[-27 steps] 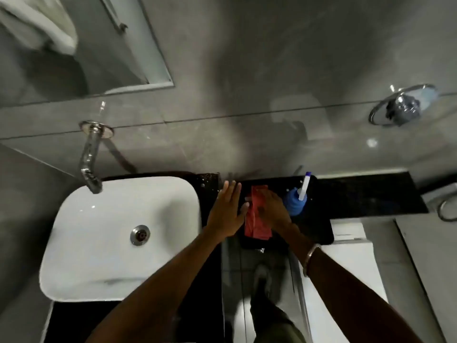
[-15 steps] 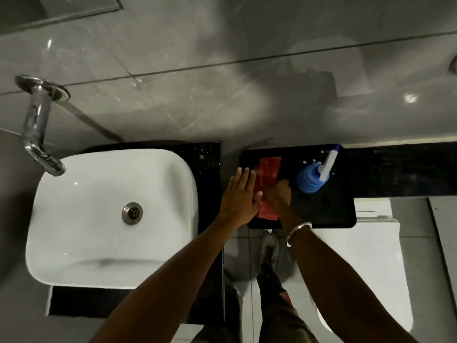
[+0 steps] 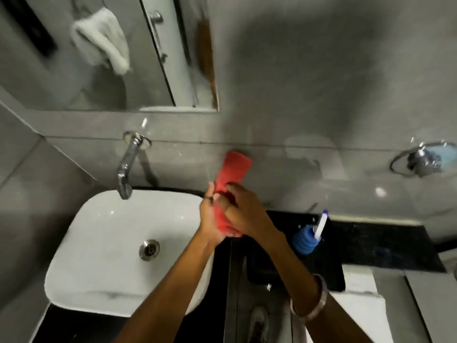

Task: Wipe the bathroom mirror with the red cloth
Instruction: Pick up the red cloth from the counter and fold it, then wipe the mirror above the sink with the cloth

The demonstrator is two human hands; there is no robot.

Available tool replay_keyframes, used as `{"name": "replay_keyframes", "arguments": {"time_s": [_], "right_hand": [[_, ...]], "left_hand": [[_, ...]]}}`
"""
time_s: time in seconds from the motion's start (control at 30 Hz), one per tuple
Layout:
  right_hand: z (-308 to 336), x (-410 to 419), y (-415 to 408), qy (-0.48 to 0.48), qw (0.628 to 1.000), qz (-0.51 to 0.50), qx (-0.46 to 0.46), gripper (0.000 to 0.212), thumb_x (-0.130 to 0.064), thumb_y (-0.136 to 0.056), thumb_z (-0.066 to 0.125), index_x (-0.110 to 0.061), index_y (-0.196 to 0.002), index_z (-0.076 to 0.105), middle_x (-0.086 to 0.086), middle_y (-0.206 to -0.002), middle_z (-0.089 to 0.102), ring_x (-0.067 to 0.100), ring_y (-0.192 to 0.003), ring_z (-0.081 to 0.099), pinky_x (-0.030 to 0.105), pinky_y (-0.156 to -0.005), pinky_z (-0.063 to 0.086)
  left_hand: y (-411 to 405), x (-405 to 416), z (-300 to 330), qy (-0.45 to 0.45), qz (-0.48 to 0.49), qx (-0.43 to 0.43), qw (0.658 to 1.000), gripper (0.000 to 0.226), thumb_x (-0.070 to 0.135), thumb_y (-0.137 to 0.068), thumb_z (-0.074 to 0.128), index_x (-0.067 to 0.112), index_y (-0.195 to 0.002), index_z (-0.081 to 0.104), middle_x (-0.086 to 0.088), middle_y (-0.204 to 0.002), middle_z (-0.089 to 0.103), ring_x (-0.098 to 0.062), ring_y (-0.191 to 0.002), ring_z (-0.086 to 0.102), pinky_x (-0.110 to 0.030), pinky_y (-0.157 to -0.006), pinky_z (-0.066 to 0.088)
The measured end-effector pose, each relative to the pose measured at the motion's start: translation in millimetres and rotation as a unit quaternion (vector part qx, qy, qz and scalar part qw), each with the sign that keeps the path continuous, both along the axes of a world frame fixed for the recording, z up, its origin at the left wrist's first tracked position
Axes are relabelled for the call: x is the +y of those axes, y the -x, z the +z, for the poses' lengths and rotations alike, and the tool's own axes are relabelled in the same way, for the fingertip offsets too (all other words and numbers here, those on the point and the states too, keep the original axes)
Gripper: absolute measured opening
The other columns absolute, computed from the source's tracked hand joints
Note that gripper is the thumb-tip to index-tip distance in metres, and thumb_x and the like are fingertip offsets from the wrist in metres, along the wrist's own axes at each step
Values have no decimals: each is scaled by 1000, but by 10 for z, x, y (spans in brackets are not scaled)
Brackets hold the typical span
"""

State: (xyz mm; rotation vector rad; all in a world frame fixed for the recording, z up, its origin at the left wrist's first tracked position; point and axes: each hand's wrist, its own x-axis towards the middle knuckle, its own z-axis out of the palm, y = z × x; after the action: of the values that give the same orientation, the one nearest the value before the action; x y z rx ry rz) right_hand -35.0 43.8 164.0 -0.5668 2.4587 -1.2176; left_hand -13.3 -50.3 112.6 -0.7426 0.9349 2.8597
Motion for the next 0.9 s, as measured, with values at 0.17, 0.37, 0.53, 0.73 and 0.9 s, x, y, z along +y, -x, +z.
{"name": "replay_keyframes", "arguments": {"time_s": [0.17, 0.37, 0.53, 0.73, 0.9], "right_hand": [[1182, -317, -124, 103, 966, 17, 234, 30, -30, -103, 55, -12, -121, 71, 12, -119, 74, 26, -113, 68, 40, -102, 50], [2344, -570, 301, 77, 878, -40, 471, 62, -42, -106, 37, -19, -163, 26, 4, -174, 11, 24, -162, 1, 40, -131, 8], [3397, -591, 723, 9, 784, -95, 614, 68, -45, -106, 34, -23, -165, 10, 5, -173, -8, 27, -161, -11, 45, -131, -3], [4743, -353, 1236, -10, 739, -157, 656, 71, -55, -102, 16, -24, -165, 5, 7, -174, -8, 25, -160, -14, 43, -130, -7], [5096, -271, 1647, -62, 680, -187, 706, 70, -55, -104, 15, -26, -165, -2, 4, -174, -14, 24, -161, -16, 49, -132, 0]], "left_hand": [[-190, -395, 975, -119, 121, 148, 974, 62, 53, -101, 41, 5, -115, 77, -19, -109, 79, -35, -100, 77, -47, -86, 65], [-403, -673, 2107, -72, 215, 272, 935, 56, 58, -100, 43, 14, -116, 74, -14, -100, 79, -32, -85, 78, -45, -73, 66], [-252, -963, 3319, -56, 247, 331, 909, 51, 52, -101, 45, 15, -107, 79, -13, -107, 78, -34, -95, 76, -44, -83, 63], [257, -1109, 4715, 76, 423, 377, 820, 44, 53, -105, 39, 37, -144, 53, 3, -134, 66, -14, -102, 65, -30, -76, 50], [1029, -1373, 5272, 608, 482, 210, 595, 58, 43, -112, 18, 29, -164, -4, -7, -176, -2, -33, -162, 4, -56, -131, 10]]}}
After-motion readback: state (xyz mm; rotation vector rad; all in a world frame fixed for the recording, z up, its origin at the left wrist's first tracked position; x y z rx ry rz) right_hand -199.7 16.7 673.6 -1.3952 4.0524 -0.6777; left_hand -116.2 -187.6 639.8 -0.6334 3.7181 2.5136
